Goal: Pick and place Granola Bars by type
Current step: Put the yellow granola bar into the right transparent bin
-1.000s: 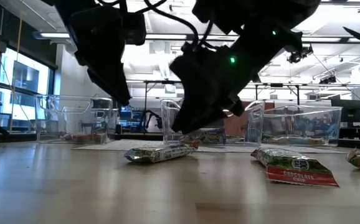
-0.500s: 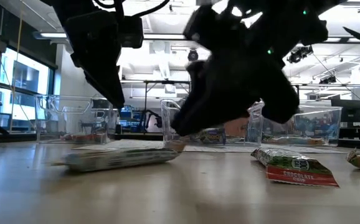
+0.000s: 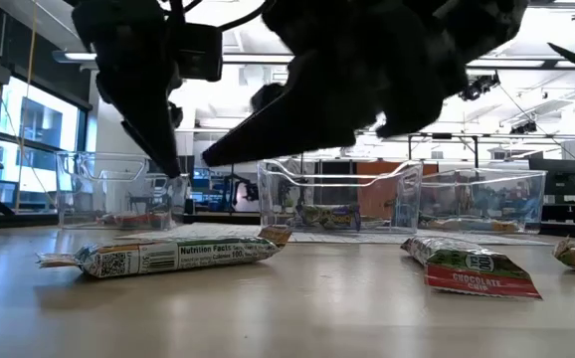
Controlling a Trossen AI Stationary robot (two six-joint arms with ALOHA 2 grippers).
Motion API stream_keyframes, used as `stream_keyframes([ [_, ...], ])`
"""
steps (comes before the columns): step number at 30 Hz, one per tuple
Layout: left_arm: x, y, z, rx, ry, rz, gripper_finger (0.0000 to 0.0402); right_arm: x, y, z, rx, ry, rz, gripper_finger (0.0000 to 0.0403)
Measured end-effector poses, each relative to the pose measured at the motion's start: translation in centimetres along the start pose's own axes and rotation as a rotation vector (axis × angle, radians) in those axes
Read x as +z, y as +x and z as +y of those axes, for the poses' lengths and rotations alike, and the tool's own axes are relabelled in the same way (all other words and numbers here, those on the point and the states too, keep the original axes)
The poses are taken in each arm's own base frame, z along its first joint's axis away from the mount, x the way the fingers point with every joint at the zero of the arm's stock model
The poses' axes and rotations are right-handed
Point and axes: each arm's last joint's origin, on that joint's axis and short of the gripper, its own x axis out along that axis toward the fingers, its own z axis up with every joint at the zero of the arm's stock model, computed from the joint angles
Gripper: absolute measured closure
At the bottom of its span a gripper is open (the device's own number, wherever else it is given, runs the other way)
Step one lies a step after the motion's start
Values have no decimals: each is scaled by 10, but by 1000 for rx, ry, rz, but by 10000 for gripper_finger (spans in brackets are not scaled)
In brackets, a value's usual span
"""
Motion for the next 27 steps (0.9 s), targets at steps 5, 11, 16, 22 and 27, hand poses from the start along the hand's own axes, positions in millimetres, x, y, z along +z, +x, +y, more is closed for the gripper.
stream_keyframes([
  [5,-7,0,4,40,3,79,218,-9,19,9,60,-8,8,212],
  [11,-10,0,5,54,1,101,218,-14,20,-2,43,7,27,195],
  [16,-10,0,5,53,1,102,218,-21,21,-9,45,19,60,198],
  [22,-10,0,6,55,4,104,218,-40,32,-5,62,22,99,198],
  [27,-10,0,6,55,4,103,218,-48,38,-3,51,15,99,199],
])
